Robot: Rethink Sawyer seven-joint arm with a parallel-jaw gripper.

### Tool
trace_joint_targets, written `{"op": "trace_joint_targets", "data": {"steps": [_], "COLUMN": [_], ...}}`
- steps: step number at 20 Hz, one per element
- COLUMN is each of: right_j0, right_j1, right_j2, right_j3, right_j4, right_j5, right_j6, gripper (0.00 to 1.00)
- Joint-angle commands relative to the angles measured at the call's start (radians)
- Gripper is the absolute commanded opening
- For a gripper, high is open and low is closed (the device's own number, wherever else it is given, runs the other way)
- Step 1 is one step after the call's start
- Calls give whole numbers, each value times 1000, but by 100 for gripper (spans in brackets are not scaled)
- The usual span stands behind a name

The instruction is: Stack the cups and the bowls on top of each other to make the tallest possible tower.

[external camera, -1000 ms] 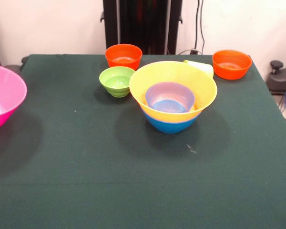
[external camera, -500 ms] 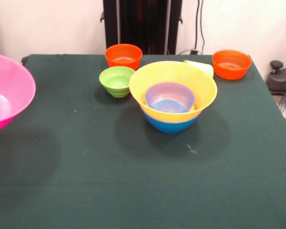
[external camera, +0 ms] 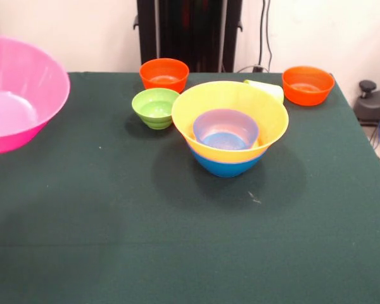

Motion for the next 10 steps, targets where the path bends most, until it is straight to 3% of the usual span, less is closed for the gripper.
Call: {"op": "trace_joint_targets", "data": {"steps": [1,5,10], "right_j0": [20,-60,-152], "right_j1": [-184,-281,-416], "right_j2": [-82,-103,-123], "right_j3": [266,438,689], "right_j4": [121,186,222], "right_j5": [-30,-109,-274], "right_j6": [224,191,131], "gripper": [0,0,0]}}
